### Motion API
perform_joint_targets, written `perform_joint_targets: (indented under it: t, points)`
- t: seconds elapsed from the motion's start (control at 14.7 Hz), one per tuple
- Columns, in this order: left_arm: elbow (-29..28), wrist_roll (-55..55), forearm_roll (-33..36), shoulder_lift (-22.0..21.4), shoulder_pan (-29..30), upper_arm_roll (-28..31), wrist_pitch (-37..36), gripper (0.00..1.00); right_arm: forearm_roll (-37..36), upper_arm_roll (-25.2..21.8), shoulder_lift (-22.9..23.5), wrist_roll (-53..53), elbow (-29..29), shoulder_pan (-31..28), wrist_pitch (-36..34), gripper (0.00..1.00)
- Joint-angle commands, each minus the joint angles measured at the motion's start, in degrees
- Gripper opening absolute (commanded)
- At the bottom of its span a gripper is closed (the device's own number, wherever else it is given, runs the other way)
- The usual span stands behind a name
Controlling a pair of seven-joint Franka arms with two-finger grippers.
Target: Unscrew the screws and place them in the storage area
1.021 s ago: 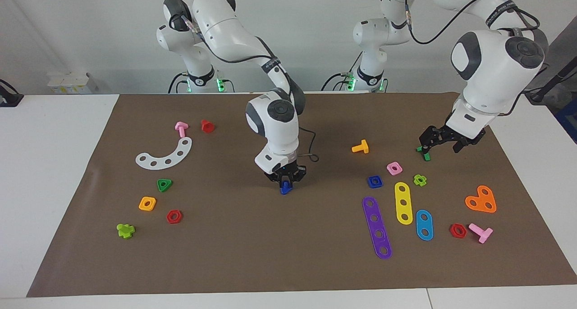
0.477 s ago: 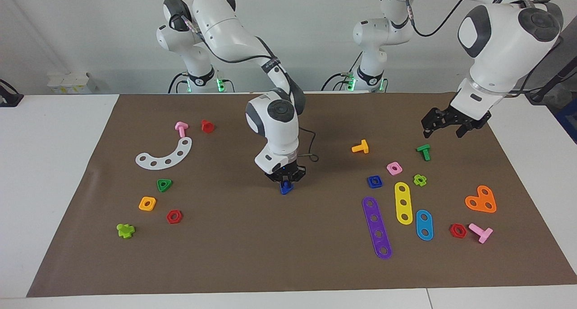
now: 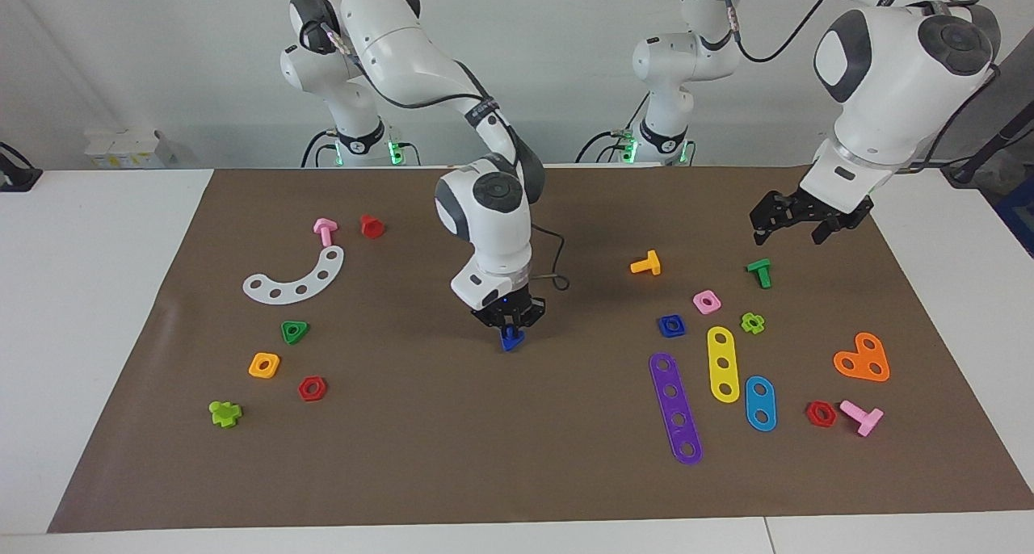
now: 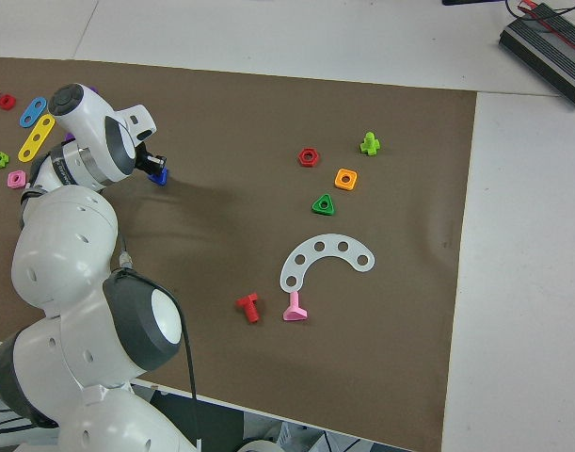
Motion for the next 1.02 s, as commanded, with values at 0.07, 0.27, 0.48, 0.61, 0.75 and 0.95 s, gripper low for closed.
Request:
perform_joint_targets:
  t: [0.07,0.27,0.48,0.61,0.75,0.95]
  points:
    - [-2.69,0.86,-0.90,-2.14,-0.35,0.60,1.51,1.00,-1.12,0.56,-13.81,-6.93,-12.27,-9.17,-0.83,0.00]
    - [-2.69,0.86,-0.90,-2.23,-0.35,0.52,1.51,1.00,-1.03,0.65,-17.35,-14.86,-17.04,-16.30,-0.30,0.00]
    - [-2.78,0.94,-0.90,-2.49,-0.35,0.52,1.34,1.00,-0.25,0.74,-19.02,-22.75,-22.74,-21.49,3.10,0.00]
    - [-2.70,0.94,-0.90,-3.01,-0.35,0.60,1.42,1.00,-0.15,0.82,-20.08,-26.81,-27.93,-24.65,7.51,0.00]
    - [-2.69,0.86,-0.90,-3.63,-0.18,0.60,1.34,1.00,0.63,0.82,-20.17,-27.62,-31.19,-25.29,11.37,0.00]
    - [-2.78,0.33,-0.90,-3.81,-0.18,0.60,1.16,1.00,0.90,0.82,-19.90,-29.19,-32.60,-25.98,12.44,0.00]
